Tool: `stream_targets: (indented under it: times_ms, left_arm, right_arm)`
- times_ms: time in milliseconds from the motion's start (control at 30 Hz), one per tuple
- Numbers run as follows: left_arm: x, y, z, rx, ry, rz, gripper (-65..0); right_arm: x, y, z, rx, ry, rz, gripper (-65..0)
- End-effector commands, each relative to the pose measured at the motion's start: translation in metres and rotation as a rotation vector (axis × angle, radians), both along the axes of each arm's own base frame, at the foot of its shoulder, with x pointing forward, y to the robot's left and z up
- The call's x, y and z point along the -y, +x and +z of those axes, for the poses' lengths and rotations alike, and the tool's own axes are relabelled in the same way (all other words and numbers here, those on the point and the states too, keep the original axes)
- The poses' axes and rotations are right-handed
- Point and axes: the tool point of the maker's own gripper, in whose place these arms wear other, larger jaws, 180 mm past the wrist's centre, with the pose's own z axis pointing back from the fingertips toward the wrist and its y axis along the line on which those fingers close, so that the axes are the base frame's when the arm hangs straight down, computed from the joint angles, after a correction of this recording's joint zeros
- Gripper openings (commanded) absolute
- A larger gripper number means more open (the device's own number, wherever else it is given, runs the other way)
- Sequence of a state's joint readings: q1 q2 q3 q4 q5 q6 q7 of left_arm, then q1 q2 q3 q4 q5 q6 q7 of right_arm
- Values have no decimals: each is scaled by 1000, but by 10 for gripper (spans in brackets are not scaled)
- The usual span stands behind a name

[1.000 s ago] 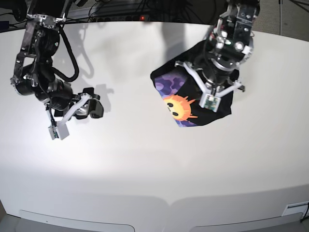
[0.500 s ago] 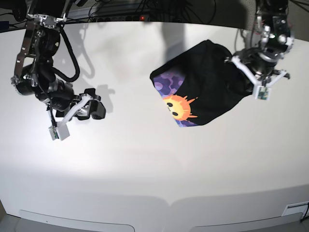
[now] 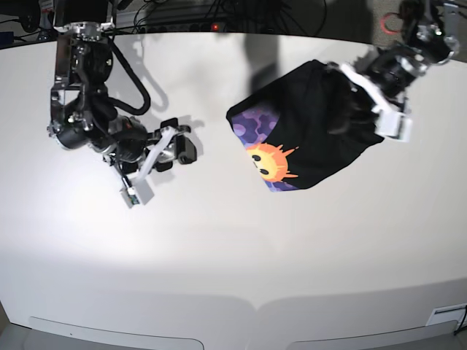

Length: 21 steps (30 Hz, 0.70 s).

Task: Fold the T-shirt properly
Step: 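Grasp the bundle edges with both grippers and fold it into a square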

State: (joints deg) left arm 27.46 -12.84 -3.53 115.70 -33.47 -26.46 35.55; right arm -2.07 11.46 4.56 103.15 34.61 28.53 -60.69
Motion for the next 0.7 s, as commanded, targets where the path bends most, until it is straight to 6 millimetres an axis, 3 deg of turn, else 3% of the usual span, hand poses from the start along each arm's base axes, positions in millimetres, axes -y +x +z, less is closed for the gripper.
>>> stream_targets:
  times_ms: [0,233,433,567,667]
  left_arm:
    - [9,6,14,61,-28,-1,-650]
    - [30,2,-13,8,135,6,-650]
    - [-17,2,-40,-71,399,106,-650]
    - [-53,2,-41,-104,461,184,-650]
    - [-65,-9,-36,-107,485,183,-650]
  right_arm:
    - [-3,8,13,52,9,11,-325]
    - [-1,9,12,53,0,6,-325]
    - [14,13,14,59,-5,-42,-325]
    - [17,14,15,61,-5,-52,-325]
    - [17,15,17,72,-1,-55,-325]
